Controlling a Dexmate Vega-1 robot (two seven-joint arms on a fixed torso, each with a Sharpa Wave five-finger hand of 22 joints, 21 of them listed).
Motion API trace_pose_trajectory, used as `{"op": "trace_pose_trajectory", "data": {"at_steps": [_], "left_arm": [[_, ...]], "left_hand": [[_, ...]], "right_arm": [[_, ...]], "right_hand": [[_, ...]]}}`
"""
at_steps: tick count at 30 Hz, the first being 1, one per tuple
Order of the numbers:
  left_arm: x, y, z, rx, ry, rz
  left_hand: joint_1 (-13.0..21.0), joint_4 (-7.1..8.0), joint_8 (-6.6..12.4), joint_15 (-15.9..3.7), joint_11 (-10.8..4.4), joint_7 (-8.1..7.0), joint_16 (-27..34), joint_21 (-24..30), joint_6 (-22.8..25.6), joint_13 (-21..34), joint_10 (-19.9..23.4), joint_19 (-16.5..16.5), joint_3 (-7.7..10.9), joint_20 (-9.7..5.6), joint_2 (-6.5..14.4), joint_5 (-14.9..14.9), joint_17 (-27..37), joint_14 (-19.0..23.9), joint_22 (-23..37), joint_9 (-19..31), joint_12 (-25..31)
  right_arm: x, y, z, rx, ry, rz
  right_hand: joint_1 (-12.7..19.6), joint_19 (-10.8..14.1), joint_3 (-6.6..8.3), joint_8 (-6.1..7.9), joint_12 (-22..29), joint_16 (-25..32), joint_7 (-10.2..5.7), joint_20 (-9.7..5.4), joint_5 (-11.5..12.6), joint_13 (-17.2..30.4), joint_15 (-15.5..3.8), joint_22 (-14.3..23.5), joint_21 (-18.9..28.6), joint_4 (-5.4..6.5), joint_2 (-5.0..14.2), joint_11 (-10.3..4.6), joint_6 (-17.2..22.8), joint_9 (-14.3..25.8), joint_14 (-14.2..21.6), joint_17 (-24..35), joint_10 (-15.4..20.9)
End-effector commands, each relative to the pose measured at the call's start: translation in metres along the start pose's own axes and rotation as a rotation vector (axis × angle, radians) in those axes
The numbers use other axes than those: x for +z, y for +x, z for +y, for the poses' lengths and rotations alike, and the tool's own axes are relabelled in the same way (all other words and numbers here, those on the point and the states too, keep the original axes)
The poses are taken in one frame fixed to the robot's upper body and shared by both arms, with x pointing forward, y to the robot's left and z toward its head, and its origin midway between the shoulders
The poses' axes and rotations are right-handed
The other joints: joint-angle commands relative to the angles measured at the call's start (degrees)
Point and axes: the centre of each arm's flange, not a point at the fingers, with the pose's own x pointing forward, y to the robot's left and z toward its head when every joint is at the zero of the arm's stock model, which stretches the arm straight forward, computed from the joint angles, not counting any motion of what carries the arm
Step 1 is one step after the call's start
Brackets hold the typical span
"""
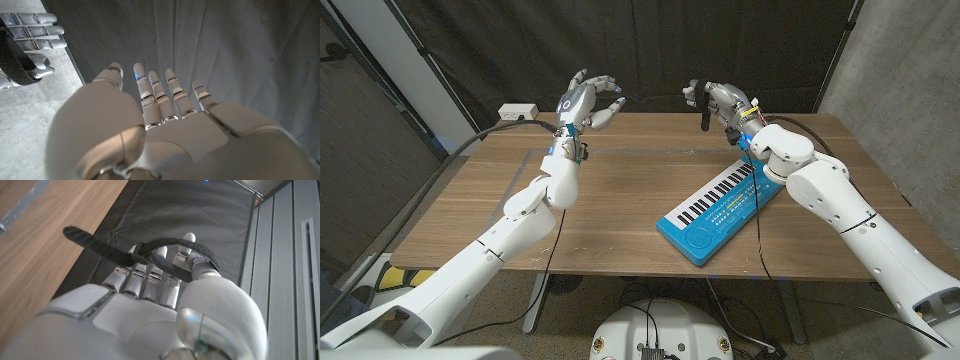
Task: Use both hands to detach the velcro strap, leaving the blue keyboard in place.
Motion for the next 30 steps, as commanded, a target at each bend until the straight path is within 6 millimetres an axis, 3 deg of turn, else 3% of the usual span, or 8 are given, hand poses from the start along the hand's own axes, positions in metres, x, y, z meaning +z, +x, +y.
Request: {"op": "trace_pose_trajectory", "data": {"at_steps": [1, 7, 14, 18, 23, 30], "left_arm": [[-0.013, 0.004, 0.004, -0.030, -0.054, 0.049], [-0.020, 0.006, 0.004, -0.028, -0.073, 0.066], [-0.026, 0.007, 0.004, -0.044, -0.101, 0.071], [-0.027, 0.009, 0.002, -0.048, -0.116, 0.072], [-0.023, 0.012, -0.004, -0.050, -0.137, 0.070], [-0.029, 0.016, -0.007, -0.107, -0.253, 0.122]], "left_hand": [[-0.8, 0.46, -0.73, 0.06, 0.19, -1.26, 0.1, -0.1, -1.3, 0.1, -0.5, -0.8, -0.36, 0.24, -0.2, 0.1, 0.2, -0.2, 0.2, -0.2, 0.2], [-1.0, 0.49, -2.08, 0.09, 0.40, -2.87, 0.1, -0.1, -4.3, -0.1, -1.0, -0.8, -0.42, 0.46, -0.3, 0.2, 0.2, -0.3, 0.2, -0.5, 0.2], [-1.1, 0.51, -2.04, 0.36, 0.52, -2.50, 0.1, -0.1, -4.1, -0.2, -1.4, -1.0, -0.43, 0.45, -0.2, 0.2, 0.1, -0.6, 0.2, -0.7, 0.2], [-1.2, 0.54, -2.05, 0.36, 0.60, -2.47, 0.0, -0.1, -4.1, -0.3, -1.4, -1.0, -0.46, 0.40, -0.2, 0.2, 0.1, -0.7, 0.3, -0.7, 0.2], [-1.5, 0.58, -4.07, 0.51, 0.89, -4.12, 0.1, 0.0, -9.3, -0.5, -1.8, -1.0, -0.53, 0.45, -0.2, 0.3, 0.1, -0.8, 0.3, -0.7, 0.4], [-3.5, 1.61, -7.05, 1.38, 2.07, -2.42, -0.4, 0.0, -16.7, -1.0, -5.9, -1.3, -1.31, 0.64, -0.1, 0.2, 0.1, -2.9, 0.4, -0.8, -0.3]], "right_arm": [[0.001, 0.004, 0.005, -0.046, -0.280, 0.056], [0.000, 0.006, 0.007, -0.049, -0.353, 0.096], [0.003, 0.007, 0.009, -0.057, -0.506, 0.150], [0.006, 0.006, 0.009, -0.064, -0.545, 0.177], [0.004, 0.002, 0.005, -0.096, -0.540, 0.165], [0.000, 0.001, 0.003, -0.097, -0.556, 0.161]], "right_hand": [[0.5, -1.0, -1.20, -2.03, -0.1, 0.1, -0.22, 0.94, -1.2, 0.4, 0.59, -0.1, -0.6, 0.28, -0.10, 0.01, -2.9, -0.8, -1.9, -0.1, -2.0], [0.2, -3.5, -2.89, -5.97, -0.5, -0.1, -0.53, 2.06, -3.1, 0.3, 1.56, -0.3, -1.8, 0.61, -0.22, 0.68, -8.6, -2.4, -5.6, -0.3, -6.4], [-0.6, -4.5, -4.53, -10.03, -0.6, 0.0, 0.13, 2.26, -4.7, 0.2, 2.12, -0.4, -2.1, 1.00, -0.67, 1.44, -14.9, -3.7, -7.9, -0.5, -9.8], [-1.5, -5.2, -5.59, -11.42, -0.5, -0.1, 0.28, 2.56, -5.9, 0.1, 2.60, -0.5, -2.3, 1.28, -1.50, 1.65, -16.8, -4.2, -9.3, -0.6, -11.0], [-2.5, -5.2, -6.80, -13.10, -0.4, 0.0, 0.98, 2.70, -7.7, 0.1, 2.63, -0.6, -2.2, 1.41, -2.77, 1.72, -19.2, -4.9, -9.9, -0.7, -12.1], [-3.9, -6.1, -8.23, -15.93, -0.4, 0.0, 1.57, 2.79, -9.8, -0.1, 2.92, -0.6, -2.4, 1.92, -3.52, 2.56, -23.6, -6.0, -11.9, -0.7, -14.3]]}}
